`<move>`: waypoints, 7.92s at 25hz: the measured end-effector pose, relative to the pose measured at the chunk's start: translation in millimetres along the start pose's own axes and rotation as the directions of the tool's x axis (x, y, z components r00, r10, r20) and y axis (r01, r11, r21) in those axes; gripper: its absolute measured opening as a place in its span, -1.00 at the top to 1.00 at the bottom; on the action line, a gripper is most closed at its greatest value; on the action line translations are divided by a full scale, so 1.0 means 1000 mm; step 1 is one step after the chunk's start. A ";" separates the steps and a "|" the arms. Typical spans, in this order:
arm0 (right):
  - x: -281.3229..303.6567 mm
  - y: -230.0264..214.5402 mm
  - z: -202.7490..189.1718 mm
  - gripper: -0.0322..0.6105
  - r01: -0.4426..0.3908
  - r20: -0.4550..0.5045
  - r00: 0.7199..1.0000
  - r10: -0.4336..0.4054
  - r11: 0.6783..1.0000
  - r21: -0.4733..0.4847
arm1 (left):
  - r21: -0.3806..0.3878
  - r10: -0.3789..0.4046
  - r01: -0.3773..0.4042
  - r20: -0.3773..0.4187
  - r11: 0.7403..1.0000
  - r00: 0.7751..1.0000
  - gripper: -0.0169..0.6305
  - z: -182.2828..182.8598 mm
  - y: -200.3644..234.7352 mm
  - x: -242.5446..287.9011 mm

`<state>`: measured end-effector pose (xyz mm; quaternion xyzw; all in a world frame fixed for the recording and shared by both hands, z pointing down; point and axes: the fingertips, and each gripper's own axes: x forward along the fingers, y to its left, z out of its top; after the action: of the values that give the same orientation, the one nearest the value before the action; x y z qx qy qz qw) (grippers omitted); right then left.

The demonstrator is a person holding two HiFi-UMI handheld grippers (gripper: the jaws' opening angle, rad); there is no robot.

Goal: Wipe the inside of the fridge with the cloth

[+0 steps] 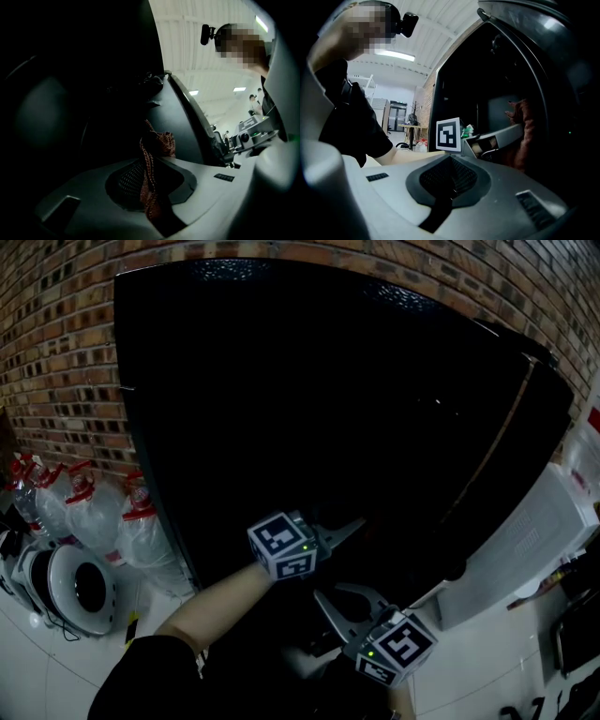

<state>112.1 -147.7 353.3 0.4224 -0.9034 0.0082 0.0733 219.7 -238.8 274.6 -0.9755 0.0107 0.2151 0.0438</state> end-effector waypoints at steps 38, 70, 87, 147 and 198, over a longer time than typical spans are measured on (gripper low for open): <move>0.018 -0.023 0.002 0.89 0.036 -0.014 0.999 -0.035 0.999 0.008 | 0.129 0.405 -0.397 -0.040 0.909 0.914 0.80 -0.038 0.174 0.032; -0.026 0.024 -0.003 0.89 0.023 -0.021 1.000 -0.023 1.000 -0.013 | -0.224 0.037 -0.044 -0.038 0.974 0.999 0.80 -0.027 -0.002 -0.059; -0.023 0.014 -0.009 0.89 0.035 -0.010 0.999 -0.035 0.999 0.012 | -0.053 0.053 -0.067 -0.233 0.996 0.971 0.80 -0.085 0.000 -0.027; -0.007 0.006 -0.018 0.89 0.027 -0.004 1.000 -0.027 0.994 0.102 | 0.060 0.378 -0.377 -0.279 0.924 0.883 0.80 -0.066 0.101 -0.043; 0.011 -0.004 -0.017 0.89 0.011 -0.009 1.000 -0.011 0.994 0.108 | 0.165 0.281 -0.230 -0.662 0.959 0.695 0.80 -0.176 0.143 -0.012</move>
<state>110.5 -157.7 371.8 0.4307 -0.8990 0.0585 0.0539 276.3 -397.5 426.8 -0.9729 0.1689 -0.1526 0.0403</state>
